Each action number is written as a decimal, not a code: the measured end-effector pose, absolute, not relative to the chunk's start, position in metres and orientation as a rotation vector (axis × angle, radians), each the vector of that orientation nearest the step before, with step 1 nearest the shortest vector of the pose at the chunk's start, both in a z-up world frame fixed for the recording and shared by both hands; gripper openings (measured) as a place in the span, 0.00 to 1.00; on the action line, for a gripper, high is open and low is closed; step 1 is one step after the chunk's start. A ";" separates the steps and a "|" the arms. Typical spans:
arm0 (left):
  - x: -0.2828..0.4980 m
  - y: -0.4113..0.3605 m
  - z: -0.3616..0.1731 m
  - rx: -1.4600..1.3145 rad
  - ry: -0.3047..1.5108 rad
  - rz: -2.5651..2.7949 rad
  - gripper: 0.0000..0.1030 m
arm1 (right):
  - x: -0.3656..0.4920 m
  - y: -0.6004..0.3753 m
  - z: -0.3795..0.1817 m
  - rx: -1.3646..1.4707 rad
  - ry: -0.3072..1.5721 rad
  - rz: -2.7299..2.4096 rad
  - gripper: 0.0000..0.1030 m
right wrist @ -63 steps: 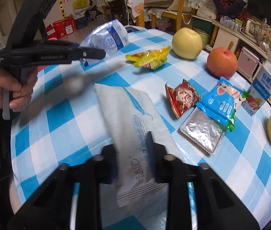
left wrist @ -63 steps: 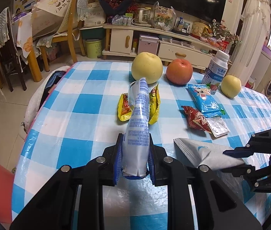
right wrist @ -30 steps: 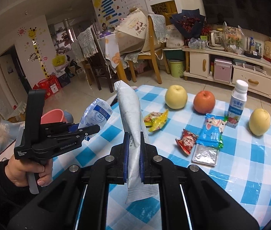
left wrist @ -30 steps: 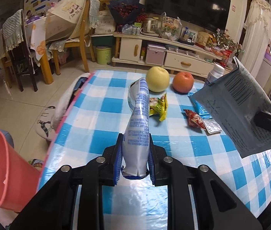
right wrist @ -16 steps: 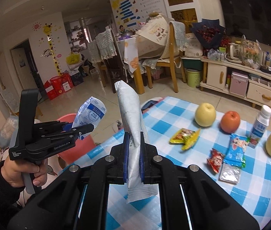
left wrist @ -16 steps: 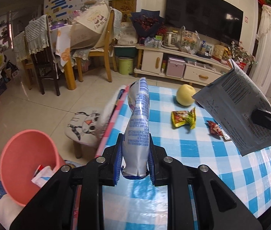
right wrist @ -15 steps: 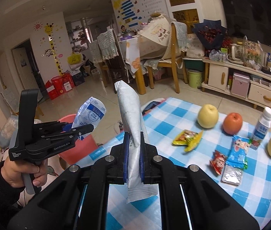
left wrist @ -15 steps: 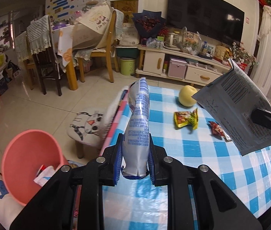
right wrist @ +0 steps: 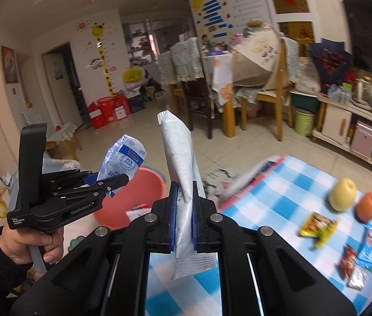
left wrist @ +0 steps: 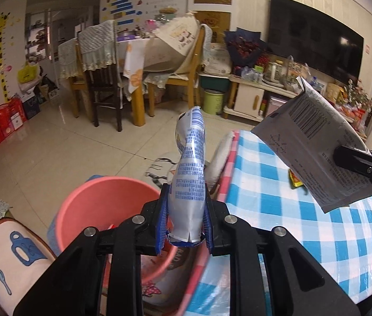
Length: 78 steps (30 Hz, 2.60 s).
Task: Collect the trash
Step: 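Carry the Magicday bag and wipes pack over the pink bucket, then open both grippers to drop the bag and wipes pack into the bucket, then move both grippers back over the table toward the remaining wrappers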
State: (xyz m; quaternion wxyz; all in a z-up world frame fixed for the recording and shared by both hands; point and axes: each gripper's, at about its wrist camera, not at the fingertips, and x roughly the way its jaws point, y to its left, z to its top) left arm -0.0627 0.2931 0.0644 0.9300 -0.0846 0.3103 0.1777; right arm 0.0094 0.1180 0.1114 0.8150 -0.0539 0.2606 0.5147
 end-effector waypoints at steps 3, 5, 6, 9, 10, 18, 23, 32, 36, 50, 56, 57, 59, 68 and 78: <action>-0.074 0.316 0.067 -0.173 0.630 0.400 0.23 | 0.001 0.149 0.116 -0.123 0.552 1.140 0.10; -0.082 0.331 0.070 -0.174 0.626 0.424 0.23 | -0.002 0.168 0.118 -0.122 0.553 1.164 0.10; -0.084 0.338 0.071 -0.175 0.625 0.433 0.23 | -0.004 0.178 0.119 -0.120 0.557 1.176 0.10; -0.091 0.360 0.075 -0.174 0.617 0.467 0.23 | -0.010 0.208 0.122 -0.125 0.562 1.204 0.10; -0.092 0.366 0.077 -0.175 0.615 0.477 0.23 | -0.012 0.218 0.123 -0.128 0.562 1.212 0.10; -0.091 0.408 0.079 -0.202 0.613 0.505 0.23 | -0.018 0.270 0.128 -0.119 0.570 1.244 0.10; -0.086 0.413 0.076 -0.197 0.616 0.502 0.23 | -0.017 0.285 0.127 -0.110 0.578 1.245 0.10; -0.089 0.423 0.084 -0.196 0.584 0.515 0.23 | -0.012 0.296 0.133 -0.104 0.563 1.250 0.10; -0.086 0.427 0.078 -0.205 0.593 0.524 0.23 | -0.011 0.302 0.128 -0.108 0.572 1.253 0.10; -0.070 0.445 0.030 -0.249 0.697 0.535 0.38 | -0.002 0.322 0.093 -0.128 0.645 1.243 0.48; -0.073 0.446 0.035 -0.260 0.673 0.546 0.51 | 0.001 0.300 0.090 -0.108 0.617 1.199 0.70; -0.073 0.445 0.036 -0.261 0.668 0.547 0.55 | 0.002 0.293 0.090 -0.107 0.614 1.185 0.73; -0.071 0.438 0.039 -0.263 0.653 0.540 0.58 | 0.005 0.274 0.090 -0.098 0.605 1.152 0.78; -0.022 0.353 0.037 -0.197 0.657 0.369 0.72 | 0.030 0.136 0.070 -0.058 0.592 0.876 0.85; 0.059 0.222 0.005 -0.128 0.719 0.135 0.76 | 0.064 -0.028 0.007 0.002 0.662 0.570 0.86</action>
